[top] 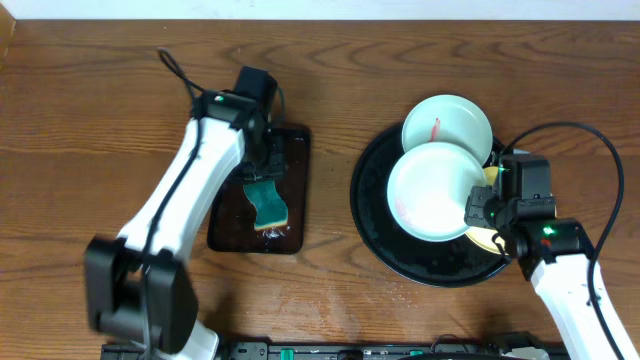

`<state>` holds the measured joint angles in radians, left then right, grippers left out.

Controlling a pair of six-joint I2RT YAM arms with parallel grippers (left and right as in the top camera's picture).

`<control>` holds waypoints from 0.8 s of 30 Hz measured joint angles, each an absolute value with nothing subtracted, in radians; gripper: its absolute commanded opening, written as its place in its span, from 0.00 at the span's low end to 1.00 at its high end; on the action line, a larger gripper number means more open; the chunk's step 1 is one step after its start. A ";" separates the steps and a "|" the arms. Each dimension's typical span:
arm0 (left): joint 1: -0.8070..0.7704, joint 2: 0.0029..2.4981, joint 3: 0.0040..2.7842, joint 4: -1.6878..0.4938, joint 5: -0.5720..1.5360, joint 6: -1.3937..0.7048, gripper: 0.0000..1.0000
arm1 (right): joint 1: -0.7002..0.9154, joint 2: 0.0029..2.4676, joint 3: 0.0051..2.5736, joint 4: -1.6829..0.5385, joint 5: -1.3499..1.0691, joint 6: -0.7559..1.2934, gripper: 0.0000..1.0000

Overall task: Clean dirty plates on tray and stack at the side
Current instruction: 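Grip the rim of the cleaned pale green plate with the right gripper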

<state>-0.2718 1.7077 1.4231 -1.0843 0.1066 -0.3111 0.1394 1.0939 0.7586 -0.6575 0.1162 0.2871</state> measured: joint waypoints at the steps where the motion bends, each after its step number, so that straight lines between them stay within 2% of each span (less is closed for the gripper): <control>1: -0.272 1.657 1.423 -1.084 0.107 -0.310 0.48 | 0.176 1.079 0.772 -0.658 0.166 0.283 0.01; 7: -0.272 1.504 1.423 -1.100 0.110 -0.310 0.49 | 0.399 1.052 0.792 -0.648 0.479 0.266 0.01; 11: -0.272 1.440 1.423 -1.116 0.110 -0.309 0.51 | 0.527 1.057 0.793 -0.556 0.635 0.183 0.01; 12: -0.272 1.427 1.423 -1.119 0.110 -0.310 0.61 | 0.550 1.058 0.793 -0.532 0.662 0.157 0.01; 13: -0.272 1.415 1.423 -1.120 0.110 -0.303 0.80 | 0.575 1.060 0.793 -0.511 0.685 0.126 0.01; 24: -0.272 1.391 1.423 -1.121 0.114 -0.310 0.82 | 0.773 1.061 0.793 -0.443 0.907 -0.123 0.01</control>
